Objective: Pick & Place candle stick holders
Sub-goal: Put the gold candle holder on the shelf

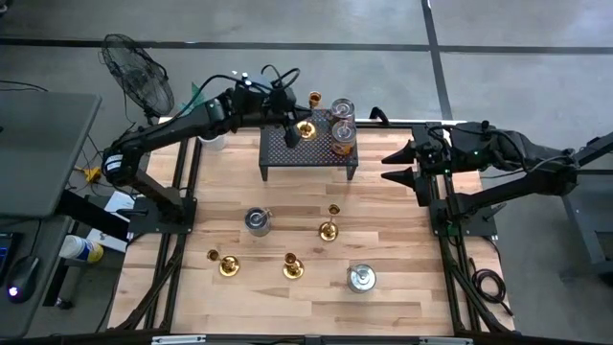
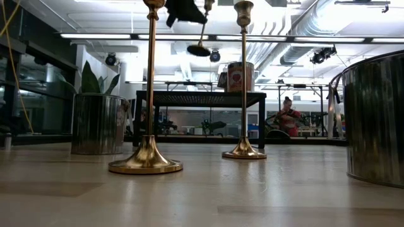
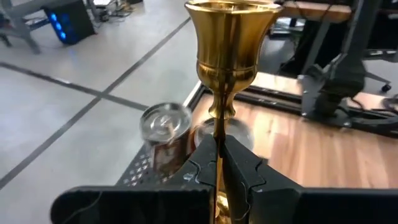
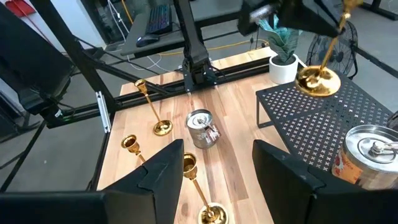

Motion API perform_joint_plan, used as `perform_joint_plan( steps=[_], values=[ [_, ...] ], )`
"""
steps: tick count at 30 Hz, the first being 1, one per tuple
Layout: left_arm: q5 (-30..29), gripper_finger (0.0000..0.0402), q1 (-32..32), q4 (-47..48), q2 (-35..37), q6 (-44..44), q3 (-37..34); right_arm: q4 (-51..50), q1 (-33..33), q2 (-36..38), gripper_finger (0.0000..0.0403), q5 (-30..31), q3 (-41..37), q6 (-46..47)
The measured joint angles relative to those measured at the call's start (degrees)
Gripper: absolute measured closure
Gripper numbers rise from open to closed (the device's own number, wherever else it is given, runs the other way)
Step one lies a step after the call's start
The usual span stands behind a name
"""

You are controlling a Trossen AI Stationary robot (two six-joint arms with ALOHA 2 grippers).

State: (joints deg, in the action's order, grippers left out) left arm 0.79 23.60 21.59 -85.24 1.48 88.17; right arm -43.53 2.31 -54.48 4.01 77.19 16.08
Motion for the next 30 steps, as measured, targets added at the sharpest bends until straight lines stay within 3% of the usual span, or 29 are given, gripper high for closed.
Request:
perform_joint_plan(
  steps=[4,14,25,30],
  values=[
    [3.32,0.0401,2.85,-2.63,2.14,-0.47,-4.44,0.00,0.00,-0.02,0.0220,0.08,0.00,0.42],
    [3.36,0.0401,10.52,-14.81,8.60,-3.60,-18.17,0.00,0.00,-0.02,0.0219,1.95,0.00,0.44],
    [-6.16,0.0401,13.21,-25.41,9.06,-8.32,-30.47,0.04,0.00,-0.20,0.0220,4.37,0.00,-0.04],
    [-9.97,0.0401,13.20,-28.78,9.06,-9.73,-32.78,0.04,-0.02,-0.20,0.0224,4.63,0.00,-0.50]
  ],
)
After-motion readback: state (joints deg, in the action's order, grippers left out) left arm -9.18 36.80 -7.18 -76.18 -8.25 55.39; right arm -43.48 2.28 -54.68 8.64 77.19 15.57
